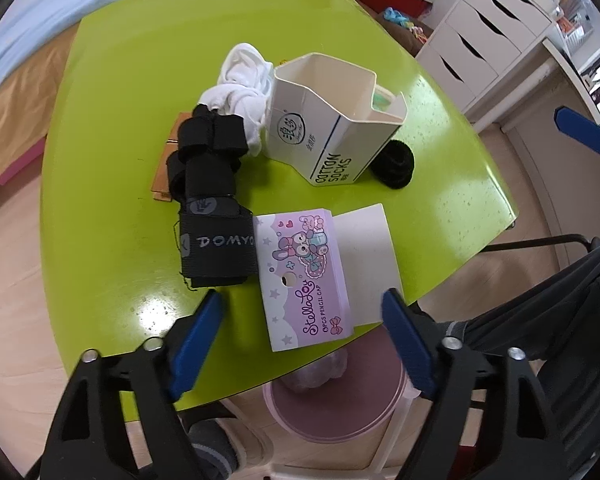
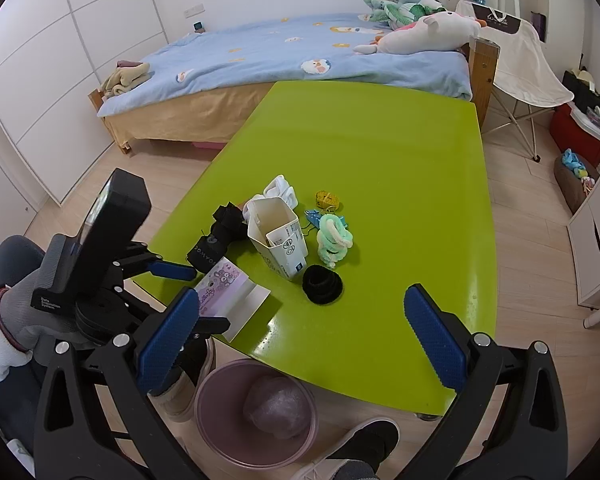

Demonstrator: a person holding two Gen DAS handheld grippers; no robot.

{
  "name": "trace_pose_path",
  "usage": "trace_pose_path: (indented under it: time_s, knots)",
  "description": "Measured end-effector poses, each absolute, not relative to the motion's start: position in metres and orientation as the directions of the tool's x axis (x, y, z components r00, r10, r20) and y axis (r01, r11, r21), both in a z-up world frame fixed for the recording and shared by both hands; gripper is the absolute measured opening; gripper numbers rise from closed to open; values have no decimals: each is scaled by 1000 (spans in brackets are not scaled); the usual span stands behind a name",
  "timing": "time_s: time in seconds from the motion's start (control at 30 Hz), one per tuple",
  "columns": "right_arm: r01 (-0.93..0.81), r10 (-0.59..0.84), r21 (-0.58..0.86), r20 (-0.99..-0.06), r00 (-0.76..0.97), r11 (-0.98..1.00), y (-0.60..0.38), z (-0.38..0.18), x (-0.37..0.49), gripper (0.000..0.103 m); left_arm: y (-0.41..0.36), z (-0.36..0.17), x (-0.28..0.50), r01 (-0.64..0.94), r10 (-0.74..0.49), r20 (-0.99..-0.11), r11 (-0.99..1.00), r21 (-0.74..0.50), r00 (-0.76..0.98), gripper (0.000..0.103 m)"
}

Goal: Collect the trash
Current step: 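Grasp the pink-purple card with the left tool and lift it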

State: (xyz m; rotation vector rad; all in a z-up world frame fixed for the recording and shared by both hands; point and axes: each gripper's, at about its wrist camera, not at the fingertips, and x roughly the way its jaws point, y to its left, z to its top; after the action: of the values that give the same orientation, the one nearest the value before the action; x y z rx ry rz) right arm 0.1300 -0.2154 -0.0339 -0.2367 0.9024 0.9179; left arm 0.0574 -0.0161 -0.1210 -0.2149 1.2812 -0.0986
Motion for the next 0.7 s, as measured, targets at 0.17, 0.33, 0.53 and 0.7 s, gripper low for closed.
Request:
trace_pose_path:
  time_s: [0.17, 0.33, 0.53, 0.7]
  knots:
    - [-771, 582, 183, -763, 280, 610, -214, -35, 131, 100, -17, -118, 58, -43, -153, -943, 984, -173, 294, 46]
    - [-772, 578, 178, -767, 279, 610, -212, -36, 130, 100, -21, -112, 56, -28, -160, -938, 984, -176, 307, 34]
    - [-766, 575, 188, -772, 272, 614, -209, -36, 133, 100, -21, -94, 46, 1, -183, -914, 981, -196, 362, 34]
    - [-765, 573, 197, -778, 258, 613, -203, -32, 140, 100, -16, -80, 35, 10, -204, -892, 976, -219, 404, 34]
